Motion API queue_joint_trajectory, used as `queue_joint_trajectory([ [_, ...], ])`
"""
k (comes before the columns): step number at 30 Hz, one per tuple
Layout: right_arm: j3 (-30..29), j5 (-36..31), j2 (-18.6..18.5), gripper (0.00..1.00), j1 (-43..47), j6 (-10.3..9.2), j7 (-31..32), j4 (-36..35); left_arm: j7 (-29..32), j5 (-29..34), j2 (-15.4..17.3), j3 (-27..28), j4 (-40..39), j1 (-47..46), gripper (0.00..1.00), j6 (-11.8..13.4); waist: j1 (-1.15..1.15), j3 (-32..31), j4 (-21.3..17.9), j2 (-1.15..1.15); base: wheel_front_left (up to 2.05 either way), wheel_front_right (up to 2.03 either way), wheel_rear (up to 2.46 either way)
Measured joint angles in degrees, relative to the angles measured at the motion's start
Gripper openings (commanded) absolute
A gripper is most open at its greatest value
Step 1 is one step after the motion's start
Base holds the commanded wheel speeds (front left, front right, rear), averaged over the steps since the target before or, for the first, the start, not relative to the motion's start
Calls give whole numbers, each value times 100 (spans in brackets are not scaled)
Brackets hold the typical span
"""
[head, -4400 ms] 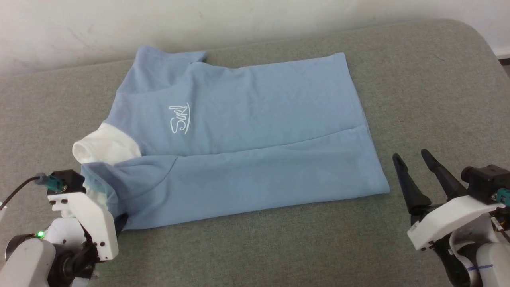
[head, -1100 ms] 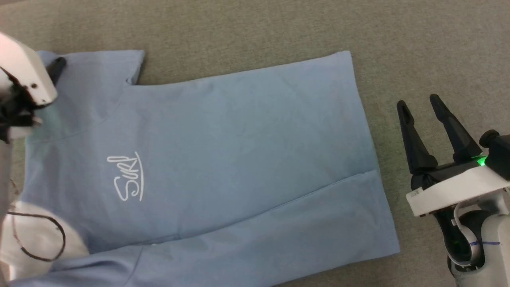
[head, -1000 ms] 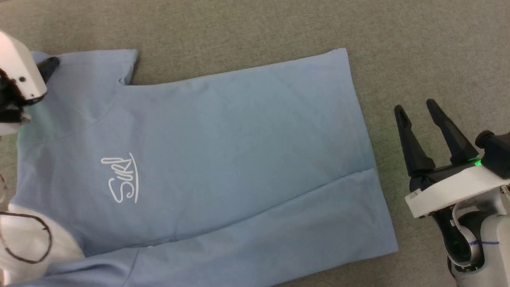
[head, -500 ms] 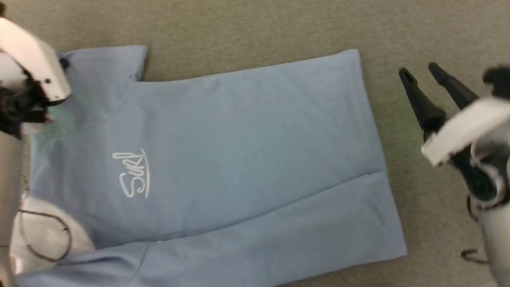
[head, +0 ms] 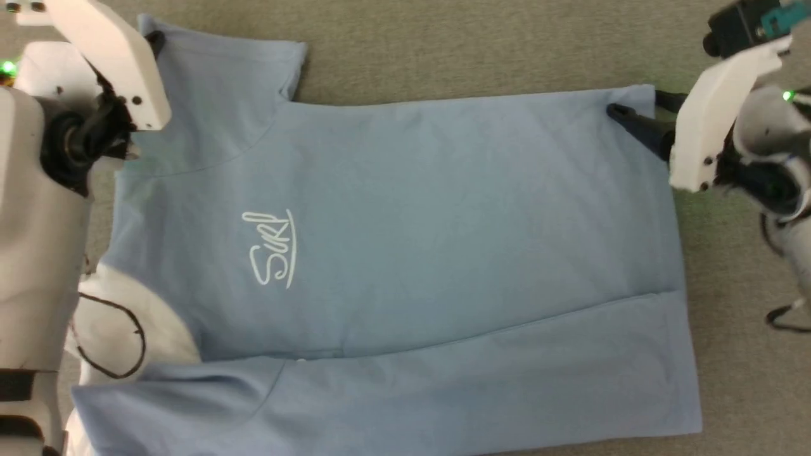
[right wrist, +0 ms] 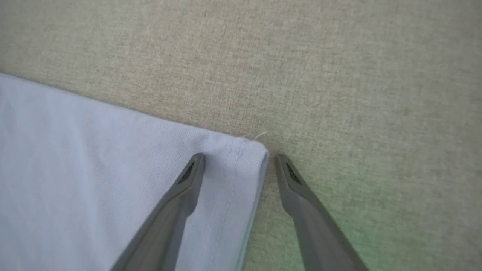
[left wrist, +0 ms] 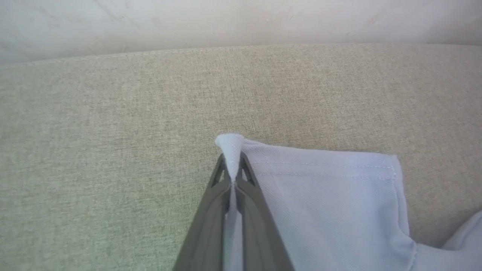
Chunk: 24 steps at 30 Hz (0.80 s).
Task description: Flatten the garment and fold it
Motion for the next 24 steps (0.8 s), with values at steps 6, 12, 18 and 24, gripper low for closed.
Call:
queue_joint_trajectory([
  [6,363,265,-298,0,-458,1,861,256,-166,-9,-98,-47,1,1,0,-64,0,38,166,0,0,0,0],
  [12,528,57,-415,0,-276,0,-268,-47,-676,-5,-149,-1,4,8,0,-108,1,-135,184,0,0,0,0],
  [18,255,-354,-460,0,75,1,-1686,-391,-1529,81,-168,135,-164,59,0,-107,0,-516,204,0,0,0,0],
  [24,-160,-548,-356,0,1085,1,-2373,-826,-2059,96,-36,381,-917,912,0,36,-1,-1028,203,0,0,0,0],
])
